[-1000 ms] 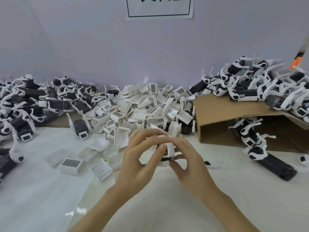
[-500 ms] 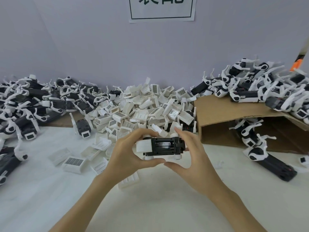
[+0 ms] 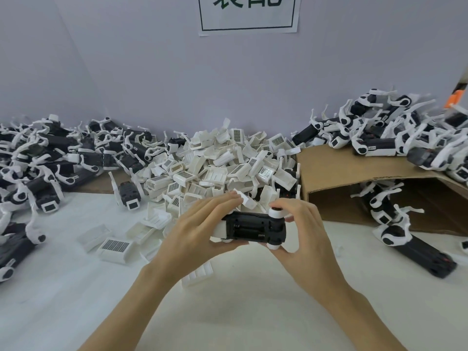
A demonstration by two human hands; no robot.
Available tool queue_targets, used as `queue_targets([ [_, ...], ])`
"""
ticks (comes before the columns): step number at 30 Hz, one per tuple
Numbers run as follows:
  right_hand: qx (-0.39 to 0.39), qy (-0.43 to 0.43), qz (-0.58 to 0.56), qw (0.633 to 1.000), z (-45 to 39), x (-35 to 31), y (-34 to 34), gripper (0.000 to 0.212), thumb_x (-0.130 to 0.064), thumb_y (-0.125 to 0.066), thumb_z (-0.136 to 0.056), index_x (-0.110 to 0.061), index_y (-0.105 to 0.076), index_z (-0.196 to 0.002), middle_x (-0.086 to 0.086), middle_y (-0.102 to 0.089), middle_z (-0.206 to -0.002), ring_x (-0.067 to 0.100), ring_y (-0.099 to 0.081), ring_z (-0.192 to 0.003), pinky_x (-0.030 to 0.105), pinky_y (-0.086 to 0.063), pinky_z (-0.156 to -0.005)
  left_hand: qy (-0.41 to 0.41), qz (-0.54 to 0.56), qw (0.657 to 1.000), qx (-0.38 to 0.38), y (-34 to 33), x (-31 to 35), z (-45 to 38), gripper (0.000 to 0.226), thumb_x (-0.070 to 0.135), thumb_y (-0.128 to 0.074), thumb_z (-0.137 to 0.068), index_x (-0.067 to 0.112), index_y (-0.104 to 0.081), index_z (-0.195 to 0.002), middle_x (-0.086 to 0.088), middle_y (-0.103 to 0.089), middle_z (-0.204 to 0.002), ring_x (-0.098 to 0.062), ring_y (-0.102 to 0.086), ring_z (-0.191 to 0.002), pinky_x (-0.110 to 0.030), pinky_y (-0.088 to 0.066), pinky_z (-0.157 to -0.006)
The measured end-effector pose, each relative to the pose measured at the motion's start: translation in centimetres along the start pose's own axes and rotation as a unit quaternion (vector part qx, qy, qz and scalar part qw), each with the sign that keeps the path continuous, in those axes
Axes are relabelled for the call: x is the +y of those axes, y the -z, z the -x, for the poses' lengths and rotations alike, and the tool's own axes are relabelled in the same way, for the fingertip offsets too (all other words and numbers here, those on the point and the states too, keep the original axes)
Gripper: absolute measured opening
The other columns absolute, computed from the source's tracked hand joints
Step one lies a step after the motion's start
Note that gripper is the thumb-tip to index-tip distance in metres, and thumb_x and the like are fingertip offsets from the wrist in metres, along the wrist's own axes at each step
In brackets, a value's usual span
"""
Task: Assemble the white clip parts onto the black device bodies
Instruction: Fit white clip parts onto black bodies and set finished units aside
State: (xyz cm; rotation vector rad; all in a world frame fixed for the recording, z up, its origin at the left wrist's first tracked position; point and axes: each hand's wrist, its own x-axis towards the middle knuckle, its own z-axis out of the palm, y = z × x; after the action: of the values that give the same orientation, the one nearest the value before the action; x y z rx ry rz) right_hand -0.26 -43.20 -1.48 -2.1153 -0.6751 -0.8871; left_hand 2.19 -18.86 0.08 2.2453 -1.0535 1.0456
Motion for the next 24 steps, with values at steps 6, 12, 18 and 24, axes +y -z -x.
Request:
queue_targets([
  [6,-0.131,-0.249,-0.189,0.941,-0.2,-0.4,0.4,0.068,-0.090,-0.068,-0.065,-0.053,-0.062,-0.122,-0.015,-0.073,-0.114,0.010,-0.068,-0.103,0.022,-0.054,-0.084,0.306,0.253,0.918,-0.007,-0.2,1.5,0.1,0.034,0.055,-0.069,-0.088,0.037,-0.067,-0.117,0.014,-0.073,-0.109,-0.012,-0.069,-0.110,-0.016,-0.049,-0.090],
  [12,-0.088,-0.334,-0.253,0.904,-0.5,-1.5,0.0,0.053,-0.082,-0.062,-0.081,-0.030,-0.076,-0.083,0.006,-0.074,-0.074,0.012,-0.065,-0.064,0.019,-0.048,-0.061,0.442,0.353,0.825,-0.016,-1.1,2.1,-0.5,0.072,0.079,-0.053,-0.084,0.012,-0.073,-0.101,-0.018,-0.075,-0.080,-0.046,-0.073,-0.076,-0.054,-0.059,-0.087],
  [18,-0.081,-0.446,-0.243,0.858,-0.8,-1.9,-0.3,0.083,-0.083,-0.044,-0.084,-0.006,-0.075,-0.086,0.012,-0.072,-0.063,0.016,-0.060,-0.050,0.027,-0.044,-0.053,0.476,0.459,0.748,-0.061,-1.3,2.5,-0.3,0.067,0.072,-0.069,-0.086,0.018,-0.062,-0.125,-0.015,-0.073,-0.073,-0.034,-0.074,-0.067,-0.031,-0.060,-0.073],
  [24,-0.064,-0.357,-0.417,0.833,-0.9,-2.6,0.3,0.039,-0.033,-0.053,-0.106,0.004,-0.066,-0.101,0.024,-0.076,-0.085,0.032,-0.070,-0.070,0.029,-0.052,-0.061,0.594,0.619,0.510,-0.062,-0.8,1.4,-0.6,0.040,0.050,-0.073,-0.093,0.013,-0.071,-0.108,-0.022,-0.063,-0.091,-0.029,-0.056,-0.062,-0.037,-0.057,-0.064],
])
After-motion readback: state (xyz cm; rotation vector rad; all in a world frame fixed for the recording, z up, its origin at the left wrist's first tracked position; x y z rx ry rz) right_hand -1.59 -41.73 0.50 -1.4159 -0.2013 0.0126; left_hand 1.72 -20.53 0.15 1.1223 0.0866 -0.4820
